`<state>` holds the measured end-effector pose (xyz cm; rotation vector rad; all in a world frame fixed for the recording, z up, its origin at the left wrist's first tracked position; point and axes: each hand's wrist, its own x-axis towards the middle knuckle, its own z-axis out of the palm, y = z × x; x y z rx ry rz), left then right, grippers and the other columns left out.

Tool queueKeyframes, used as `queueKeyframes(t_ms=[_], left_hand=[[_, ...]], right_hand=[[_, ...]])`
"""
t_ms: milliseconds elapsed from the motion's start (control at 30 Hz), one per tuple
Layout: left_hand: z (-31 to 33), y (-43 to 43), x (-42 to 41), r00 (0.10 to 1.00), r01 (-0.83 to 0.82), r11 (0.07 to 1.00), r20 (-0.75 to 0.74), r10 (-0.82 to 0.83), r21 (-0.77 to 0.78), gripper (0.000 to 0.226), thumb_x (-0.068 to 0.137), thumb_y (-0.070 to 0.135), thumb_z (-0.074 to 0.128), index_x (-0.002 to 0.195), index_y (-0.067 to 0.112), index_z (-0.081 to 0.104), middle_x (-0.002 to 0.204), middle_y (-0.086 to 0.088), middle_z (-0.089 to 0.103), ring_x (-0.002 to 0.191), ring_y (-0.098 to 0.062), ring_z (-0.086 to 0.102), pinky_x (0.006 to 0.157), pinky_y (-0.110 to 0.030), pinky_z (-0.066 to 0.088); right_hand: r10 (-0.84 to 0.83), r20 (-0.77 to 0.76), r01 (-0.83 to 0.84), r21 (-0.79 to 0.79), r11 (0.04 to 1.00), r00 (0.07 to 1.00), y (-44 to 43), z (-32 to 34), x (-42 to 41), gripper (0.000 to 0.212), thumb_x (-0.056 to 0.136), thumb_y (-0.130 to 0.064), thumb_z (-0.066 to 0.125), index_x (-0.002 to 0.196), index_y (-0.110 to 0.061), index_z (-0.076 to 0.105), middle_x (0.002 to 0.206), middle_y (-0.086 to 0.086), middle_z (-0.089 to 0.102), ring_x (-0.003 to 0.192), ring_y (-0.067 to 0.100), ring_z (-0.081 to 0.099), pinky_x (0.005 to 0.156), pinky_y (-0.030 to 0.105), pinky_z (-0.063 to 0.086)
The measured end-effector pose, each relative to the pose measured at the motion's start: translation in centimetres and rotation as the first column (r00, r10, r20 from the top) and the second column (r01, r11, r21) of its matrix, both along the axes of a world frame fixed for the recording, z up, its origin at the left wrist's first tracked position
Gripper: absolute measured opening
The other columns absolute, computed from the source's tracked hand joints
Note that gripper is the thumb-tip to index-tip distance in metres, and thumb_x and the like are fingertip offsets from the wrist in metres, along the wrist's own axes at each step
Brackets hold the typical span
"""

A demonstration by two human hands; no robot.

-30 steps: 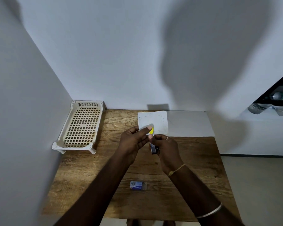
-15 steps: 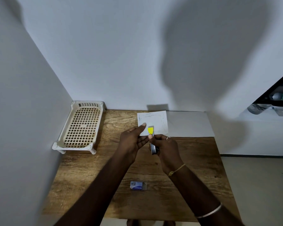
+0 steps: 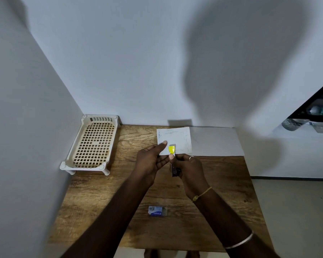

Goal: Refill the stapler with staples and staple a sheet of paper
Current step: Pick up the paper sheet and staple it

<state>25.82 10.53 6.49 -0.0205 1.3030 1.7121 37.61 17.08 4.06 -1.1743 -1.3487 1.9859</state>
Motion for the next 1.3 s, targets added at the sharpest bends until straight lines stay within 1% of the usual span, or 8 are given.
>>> queueKeyframes(t_ms=[200,467,667,767,900,1033,1200,1300], left_hand=[[0.15,-0.04,-0.10,1.000,-0.016,1.000,-0.006,0.016,-0.011,0.023,0.088,0.013,0.079,0.105,-0.002,0.074,0.095,-0.018,0.080,0.081,-0.029,0.079,0.069,-0.033,0.065],[0.31,-0.13,-0.07,1.000,-0.023,0.999,-0.007,0.023,-0.033,0.019,0.088,0.012,0.079,0.102,0.000,0.074,0.093,-0.016,0.080,0.081,-0.030,0.079,0.071,-0.034,0.066],[0.32,0.06,-0.08,0.999,-0.037,0.998,-0.008,0.036,-0.045,0.025,0.088,0.010,0.079,0.108,-0.003,0.073,0.096,-0.017,0.080,0.087,-0.033,0.078,0.077,-0.038,0.065],[0.24,0.19,-0.16,0.999,-0.041,0.998,-0.004,0.041,-0.051,0.026,0.087,0.011,0.079,0.109,-0.003,0.073,0.097,-0.018,0.080,0.089,-0.034,0.078,0.076,-0.038,0.065],[0.12,0.41,-0.30,0.999,-0.042,0.998,0.002,0.043,-0.046,0.028,0.087,0.011,0.080,0.110,-0.003,0.073,0.098,-0.018,0.080,0.089,-0.034,0.078,0.076,-0.038,0.065],[0.04,0.55,-0.47,0.999,-0.038,0.999,0.004,0.039,-0.039,0.031,0.086,0.011,0.080,0.112,-0.003,0.072,0.101,-0.018,0.079,0.089,-0.034,0.078,0.074,-0.036,0.065],[-0.15,0.70,-0.47,1.000,-0.027,0.999,0.010,0.027,-0.039,0.031,0.087,0.011,0.079,0.113,-0.003,0.072,0.101,-0.019,0.079,0.089,-0.033,0.078,0.078,-0.038,0.065],[-0.24,0.76,-0.40,1.000,-0.023,0.999,0.020,0.024,-0.035,0.030,0.086,0.012,0.080,0.112,-0.001,0.073,0.102,-0.018,0.079,0.088,-0.032,0.078,0.076,-0.037,0.065]], right_hand=[[0.041,-0.009,-0.041,0.018,0.999,0.999,0.01,0.32,0.18,0.027,0.082,-0.027,0.081,0.103,-0.010,0.079,0.095,0.010,0.080,0.089,0.030,0.076,0.077,0.047,0.061],[0.041,-0.003,-0.041,-0.005,0.999,0.999,-0.15,0.43,0.20,0.031,0.083,-0.028,0.081,0.106,-0.008,0.078,0.095,0.009,0.080,0.081,0.021,0.076,0.067,0.032,0.058],[0.045,-0.010,-0.045,-0.006,0.999,0.999,-0.06,0.56,0.20,0.053,0.067,-0.043,0.081,0.105,-0.006,0.077,0.092,0.009,0.080,0.074,0.016,0.075,0.063,0.028,0.057],[0.048,-0.021,-0.048,-0.009,0.999,0.999,0.08,0.42,0.17,0.053,0.067,-0.044,0.082,0.105,-0.007,0.077,0.093,0.009,0.080,0.078,0.020,0.077,0.064,0.031,0.059],[0.050,-0.012,-0.050,-0.005,0.999,0.999,0.33,0.25,0.08,0.057,0.066,-0.046,0.082,0.106,-0.007,0.077,0.097,0.011,0.080,0.090,0.031,0.077,0.079,0.046,0.063],[0.052,-0.029,-0.053,-0.018,0.998,0.998,0.33,0.59,0.13,0.055,0.067,-0.044,0.082,0.106,-0.005,0.076,0.096,0.013,0.080,0.088,0.030,0.077,0.071,0.037,0.062],[0.056,-0.028,-0.056,-0.016,0.998,0.998,0.39,0.72,0.20,0.058,0.066,-0.043,0.082,0.109,-0.004,0.076,0.100,0.017,0.078,0.094,0.035,0.075,0.079,0.044,0.060],[0.060,-0.041,-0.061,-0.017,0.998,0.997,0.43,0.72,0.23,0.056,0.067,-0.043,0.082,0.108,-0.005,0.076,0.097,0.014,0.079,0.085,0.027,0.076,0.070,0.035,0.060]])
